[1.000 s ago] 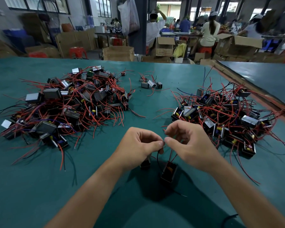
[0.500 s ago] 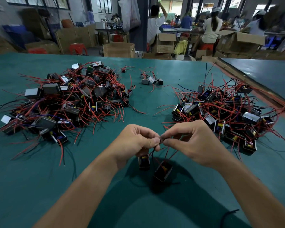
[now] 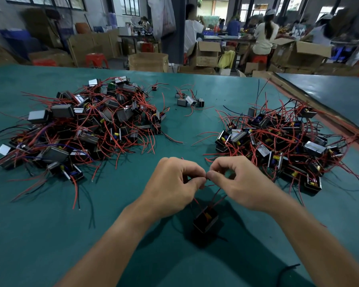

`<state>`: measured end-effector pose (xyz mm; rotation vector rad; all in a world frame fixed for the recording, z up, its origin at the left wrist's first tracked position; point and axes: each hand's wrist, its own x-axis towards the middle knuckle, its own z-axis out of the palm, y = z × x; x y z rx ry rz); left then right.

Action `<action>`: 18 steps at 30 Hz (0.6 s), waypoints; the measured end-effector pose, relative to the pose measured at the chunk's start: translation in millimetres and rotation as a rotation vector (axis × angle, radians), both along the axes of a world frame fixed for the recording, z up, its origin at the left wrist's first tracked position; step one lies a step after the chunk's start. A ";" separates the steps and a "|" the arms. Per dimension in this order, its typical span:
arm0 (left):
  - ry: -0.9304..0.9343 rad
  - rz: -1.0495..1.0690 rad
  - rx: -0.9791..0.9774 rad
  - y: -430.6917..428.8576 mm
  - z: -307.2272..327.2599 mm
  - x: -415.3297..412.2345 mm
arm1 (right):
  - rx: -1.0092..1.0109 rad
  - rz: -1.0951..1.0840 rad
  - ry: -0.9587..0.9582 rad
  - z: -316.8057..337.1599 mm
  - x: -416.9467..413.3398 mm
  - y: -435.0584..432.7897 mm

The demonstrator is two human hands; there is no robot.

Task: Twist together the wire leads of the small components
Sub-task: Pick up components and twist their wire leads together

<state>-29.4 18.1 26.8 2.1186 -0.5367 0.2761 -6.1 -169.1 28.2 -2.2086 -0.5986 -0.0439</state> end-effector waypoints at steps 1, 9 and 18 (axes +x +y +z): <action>0.002 -0.002 -0.021 0.8 0.4 0.3 | -0.009 0.001 -0.019 0.4 0.0 -0.7; -0.028 -0.039 0.019 0.6 -1.0 2.2 | -0.076 0.056 0.038 1.3 -0.7 -1.6; 0.076 -0.061 -0.033 1.2 -0.8 3.0 | -0.078 0.094 0.072 4.8 -2.4 -4.0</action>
